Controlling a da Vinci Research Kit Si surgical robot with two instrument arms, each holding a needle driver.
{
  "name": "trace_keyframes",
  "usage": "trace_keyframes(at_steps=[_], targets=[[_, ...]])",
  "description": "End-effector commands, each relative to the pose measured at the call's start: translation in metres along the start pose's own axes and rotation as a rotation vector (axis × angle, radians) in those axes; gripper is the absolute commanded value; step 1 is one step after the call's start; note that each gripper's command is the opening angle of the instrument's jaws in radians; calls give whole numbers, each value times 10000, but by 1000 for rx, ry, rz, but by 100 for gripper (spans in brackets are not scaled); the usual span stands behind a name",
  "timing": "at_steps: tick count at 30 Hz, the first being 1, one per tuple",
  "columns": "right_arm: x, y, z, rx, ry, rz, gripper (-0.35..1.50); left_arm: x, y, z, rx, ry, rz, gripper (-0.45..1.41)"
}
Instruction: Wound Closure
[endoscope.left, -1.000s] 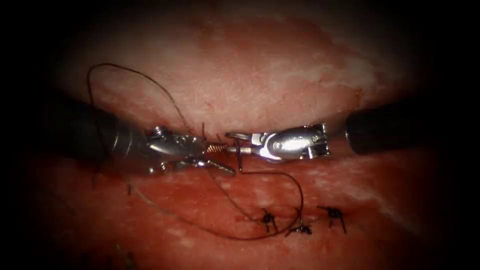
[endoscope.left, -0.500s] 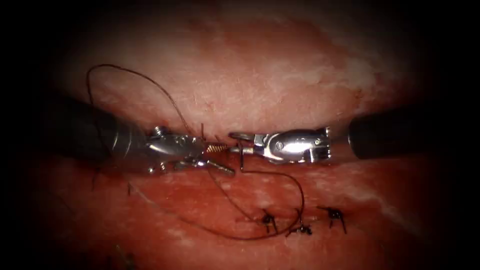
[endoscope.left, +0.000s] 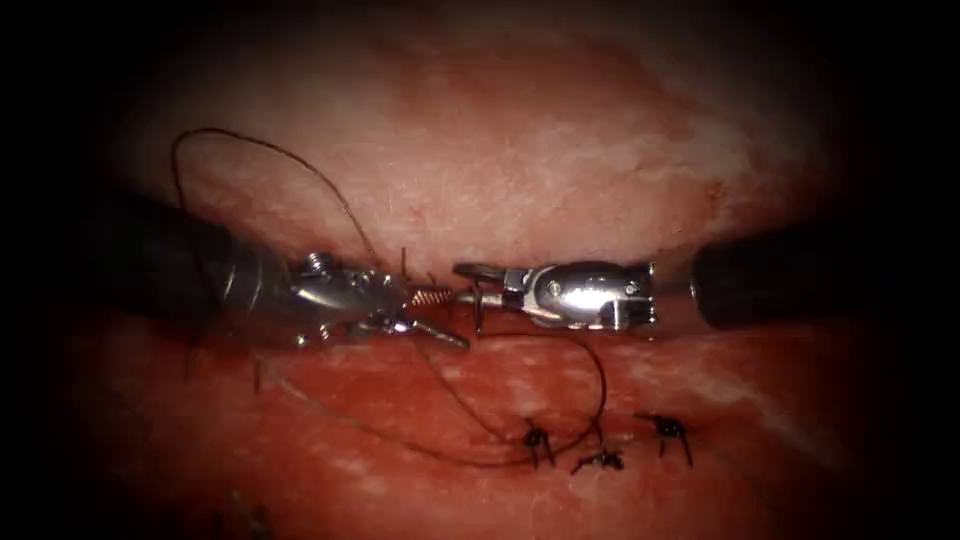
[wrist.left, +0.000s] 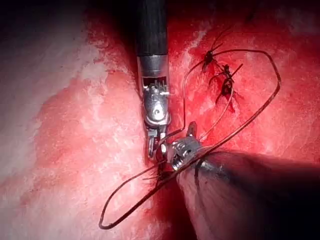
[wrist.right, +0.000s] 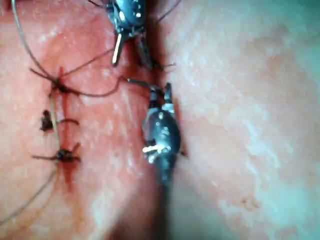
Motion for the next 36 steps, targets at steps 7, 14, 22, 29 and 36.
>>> trace_keyframes(at_steps=[7, 14, 22, 29, 36], targets=[[-6, -20, 17, 78, -16, 20, -35, -6, 2, 7, -1, -5, -1, 44], [11, 2, 6, -87, 1, -57, -35, -6, 2, 7, -1, -5, -1, 46], [85, 37, -67, -453, 165, 31, 147, -2, 11, 7, -6, -6, -7, 47], [125, 30, -101, -569, 211, -59, 148, -1, 13, 11, -12, -8, -14, 47], [137, 24, -86, -542, 213, -116, 140, -4, 16, 20, -22, -13, -10, 47]])
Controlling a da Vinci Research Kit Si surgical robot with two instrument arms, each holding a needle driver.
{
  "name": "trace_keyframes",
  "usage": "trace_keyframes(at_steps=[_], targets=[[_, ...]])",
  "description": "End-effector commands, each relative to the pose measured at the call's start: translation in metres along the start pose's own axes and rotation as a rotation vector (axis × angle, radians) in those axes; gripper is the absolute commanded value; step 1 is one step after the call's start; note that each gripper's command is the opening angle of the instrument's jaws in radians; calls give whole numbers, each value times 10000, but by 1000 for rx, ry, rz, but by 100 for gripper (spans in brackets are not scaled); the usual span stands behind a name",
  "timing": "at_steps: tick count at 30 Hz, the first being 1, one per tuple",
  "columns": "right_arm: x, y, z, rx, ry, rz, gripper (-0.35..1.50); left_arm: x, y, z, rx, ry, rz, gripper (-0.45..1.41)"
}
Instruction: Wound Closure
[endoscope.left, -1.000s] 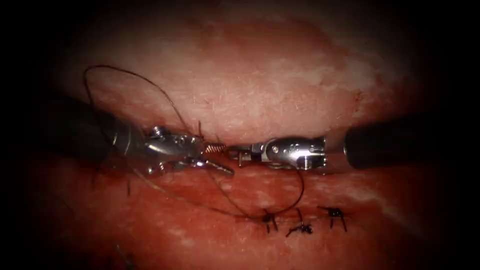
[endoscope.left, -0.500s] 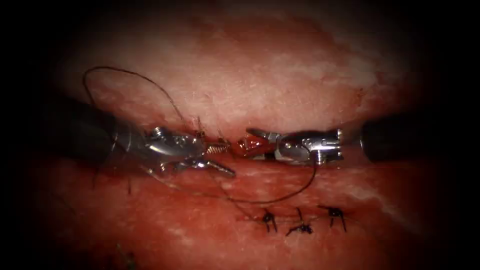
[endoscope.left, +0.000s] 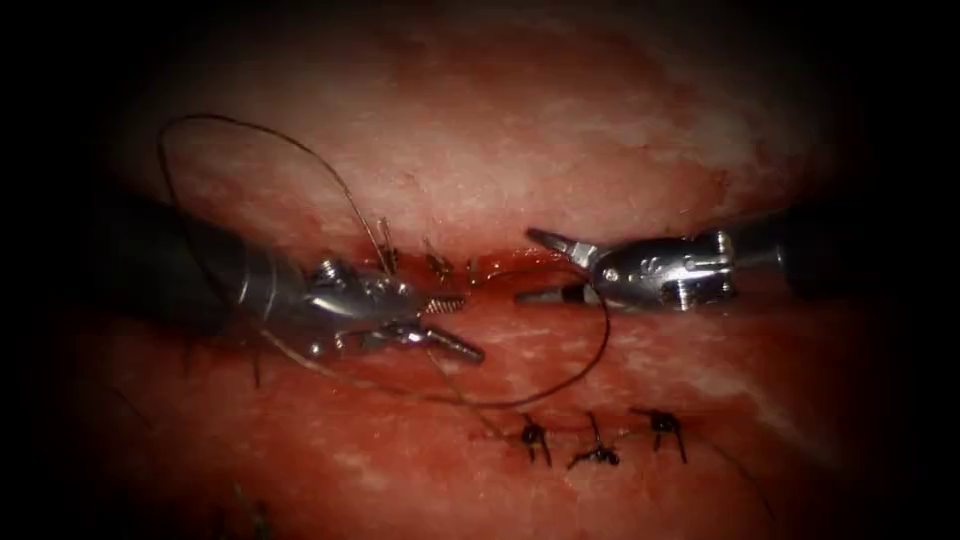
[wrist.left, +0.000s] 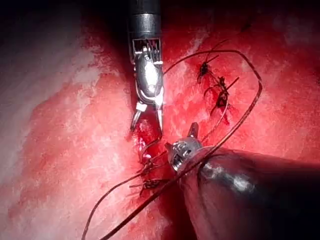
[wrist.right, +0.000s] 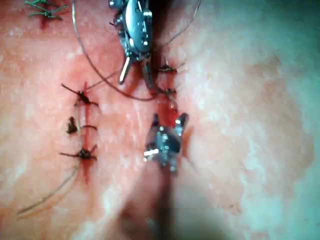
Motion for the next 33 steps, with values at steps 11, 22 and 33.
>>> trace_keyframes(at_steps=[11, 22, 33], targets=[[-14, 3, 45, 3, 40, -95, 120, -22, -5, 20, -13, -10, 24, 49], [0, -3, 71, 5, 93, -130, 105, -31, -9, 22, -20, -14, 41, 49], [-10, -2, 58, 97, 102, -273, -35, -27, -8, 18, -26, -16, 40, 49]])
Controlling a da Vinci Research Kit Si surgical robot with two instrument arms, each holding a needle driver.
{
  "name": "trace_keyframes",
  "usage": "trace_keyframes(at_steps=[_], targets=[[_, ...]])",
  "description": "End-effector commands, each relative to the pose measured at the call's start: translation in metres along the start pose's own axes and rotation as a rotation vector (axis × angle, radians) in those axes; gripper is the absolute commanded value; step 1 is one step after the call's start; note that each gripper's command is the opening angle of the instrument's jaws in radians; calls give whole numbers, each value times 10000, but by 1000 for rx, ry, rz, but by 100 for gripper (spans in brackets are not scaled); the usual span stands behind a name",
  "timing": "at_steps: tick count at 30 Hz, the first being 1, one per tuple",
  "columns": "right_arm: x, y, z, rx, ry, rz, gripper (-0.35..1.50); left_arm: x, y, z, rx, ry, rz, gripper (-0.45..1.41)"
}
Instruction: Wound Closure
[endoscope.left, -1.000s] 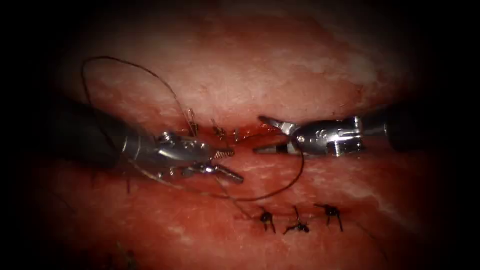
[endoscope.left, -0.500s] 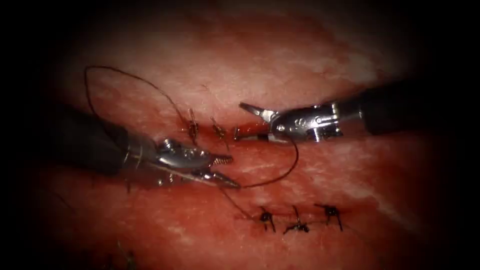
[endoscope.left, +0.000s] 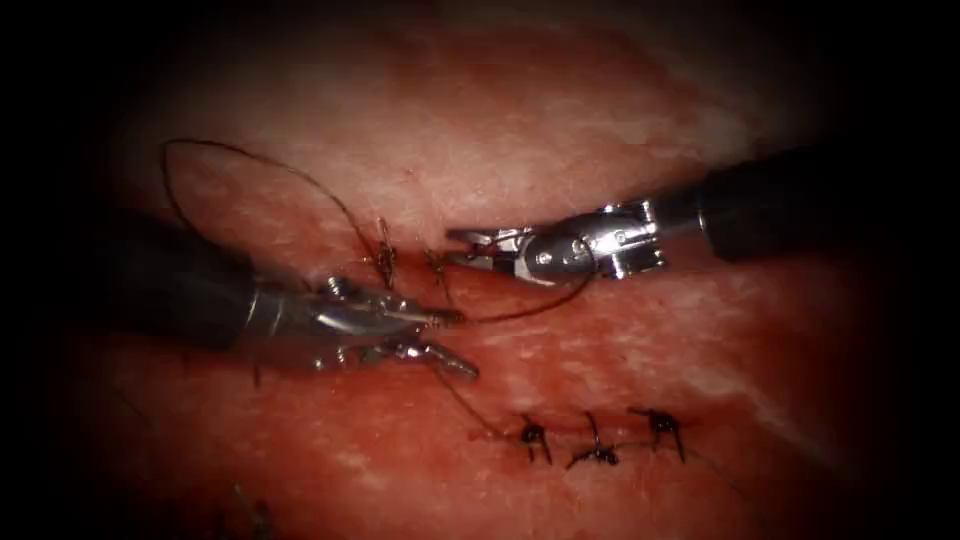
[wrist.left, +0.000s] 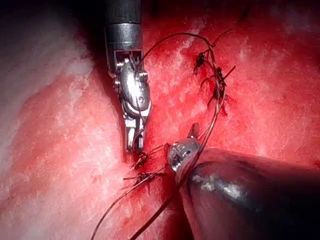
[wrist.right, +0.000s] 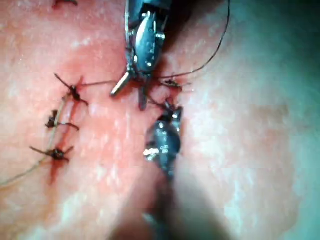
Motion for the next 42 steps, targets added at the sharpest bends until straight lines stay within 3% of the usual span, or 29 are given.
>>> trace_keyframes(at_steps=[1, 9, 13, 20, 28, 42], targets=[[-2, -6, 5, 3, -2, -7, -35, -6, 2, 7, -1, -2, -2, 49], [3, 2, -1, 41, 1, -188, -35, 7, 2, 5, -6, -2, -10, 51], [9, 15, -3, 88, 78, -275, -35, 11, 1, 8, -2, 0, -12, 51], [24, 33, 0, 130, 138, -309, -35, 17, -5, 14, 6, 4, -13, 52], [37, 41, -3, 168, 120, -348, -35, 8, -24, 14, 17, 6, -17, 52], [56, 59, -11, 142, 107, -383, -35, -4, -29, 21, 25, 7, -19, 52]])
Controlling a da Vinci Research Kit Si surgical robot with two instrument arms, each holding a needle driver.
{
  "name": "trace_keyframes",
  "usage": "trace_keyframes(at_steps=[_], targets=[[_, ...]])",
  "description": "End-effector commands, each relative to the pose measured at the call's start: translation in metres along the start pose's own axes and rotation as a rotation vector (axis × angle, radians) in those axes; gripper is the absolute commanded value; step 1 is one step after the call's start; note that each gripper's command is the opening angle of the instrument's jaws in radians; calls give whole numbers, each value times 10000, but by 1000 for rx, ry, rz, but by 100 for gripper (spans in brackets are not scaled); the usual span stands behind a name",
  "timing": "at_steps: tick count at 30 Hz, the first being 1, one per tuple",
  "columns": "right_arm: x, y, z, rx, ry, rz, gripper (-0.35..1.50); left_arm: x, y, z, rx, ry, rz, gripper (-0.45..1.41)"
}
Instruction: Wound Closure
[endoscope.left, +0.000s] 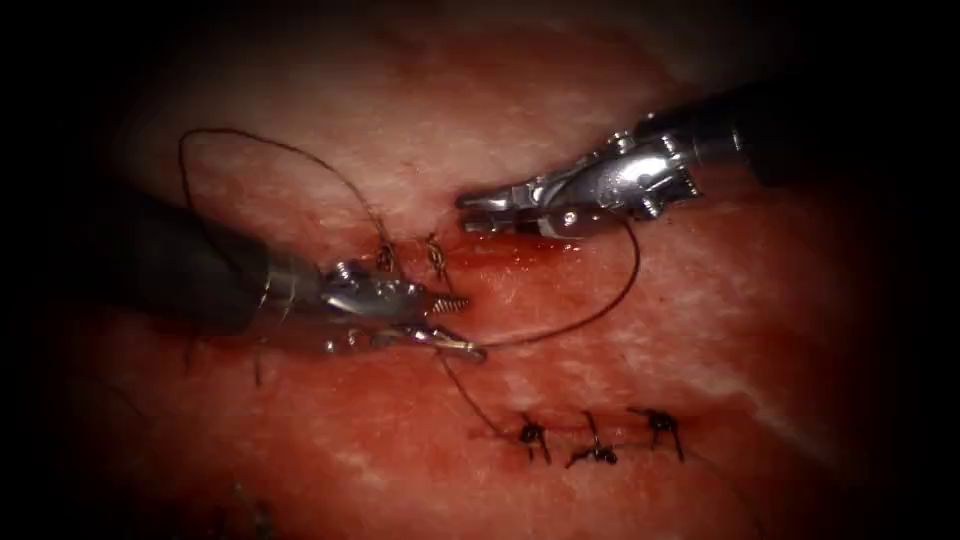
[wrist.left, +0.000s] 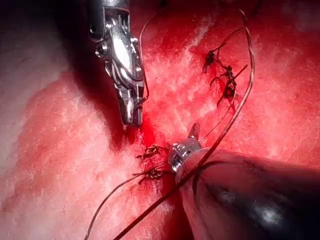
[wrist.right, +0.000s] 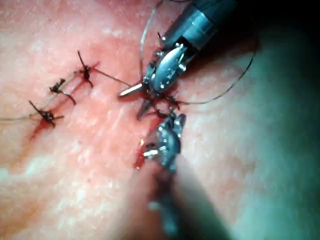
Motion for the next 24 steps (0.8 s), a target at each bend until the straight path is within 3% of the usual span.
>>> trace_keyframes(at_steps=[1, 19, 24], targets=[[1, -3, 7, -5, -1, -12, -35, -6, 1, 8, -1, -1, -1, 52], [5, 21, -5, -70, -39, 28, -35, -9, 2, 7, 0, -5, 1, 52], [13, 20, -5, -89, -30, -69, -35, -9, 2, 7, -1, -5, 1, 54]])
